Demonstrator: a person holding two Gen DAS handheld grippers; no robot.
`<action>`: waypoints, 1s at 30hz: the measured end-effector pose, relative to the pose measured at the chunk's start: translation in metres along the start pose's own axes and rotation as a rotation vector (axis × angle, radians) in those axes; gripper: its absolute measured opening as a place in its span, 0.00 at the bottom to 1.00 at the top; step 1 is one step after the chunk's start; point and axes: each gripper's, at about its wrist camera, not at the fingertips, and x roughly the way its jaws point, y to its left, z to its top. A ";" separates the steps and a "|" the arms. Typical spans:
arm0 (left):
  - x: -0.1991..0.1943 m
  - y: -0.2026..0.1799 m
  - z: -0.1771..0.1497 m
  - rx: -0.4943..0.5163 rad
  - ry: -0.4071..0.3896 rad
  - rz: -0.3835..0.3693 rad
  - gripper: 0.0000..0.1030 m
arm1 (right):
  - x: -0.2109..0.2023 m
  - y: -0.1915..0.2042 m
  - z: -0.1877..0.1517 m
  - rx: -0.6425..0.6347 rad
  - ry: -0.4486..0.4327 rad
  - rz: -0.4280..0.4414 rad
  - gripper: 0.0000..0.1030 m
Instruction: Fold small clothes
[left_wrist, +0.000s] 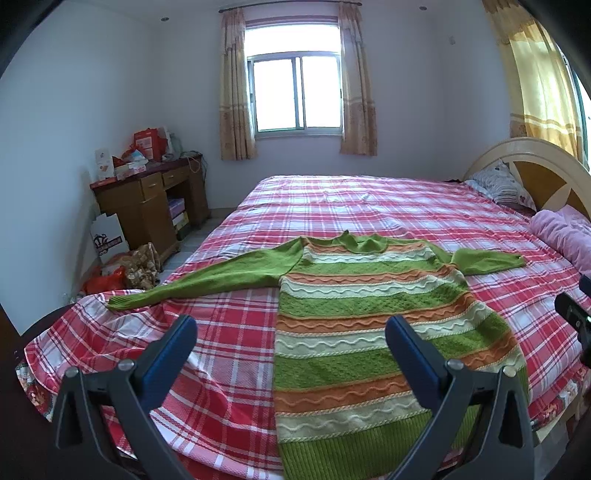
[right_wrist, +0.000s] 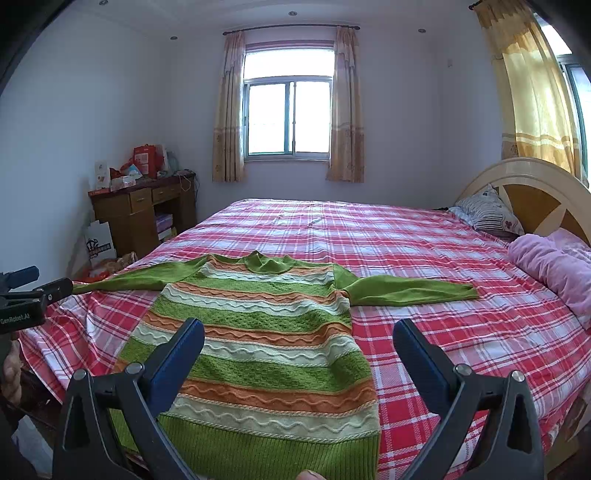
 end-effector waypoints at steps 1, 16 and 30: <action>0.000 0.000 0.000 0.000 0.000 0.000 1.00 | 0.001 0.001 -0.001 -0.001 0.001 0.001 0.99; 0.001 0.002 -0.002 -0.003 -0.004 0.013 1.00 | 0.004 0.000 -0.004 0.001 0.018 0.005 0.99; 0.001 0.004 -0.003 -0.006 -0.006 0.015 1.00 | 0.005 0.001 -0.007 -0.001 0.025 0.007 0.99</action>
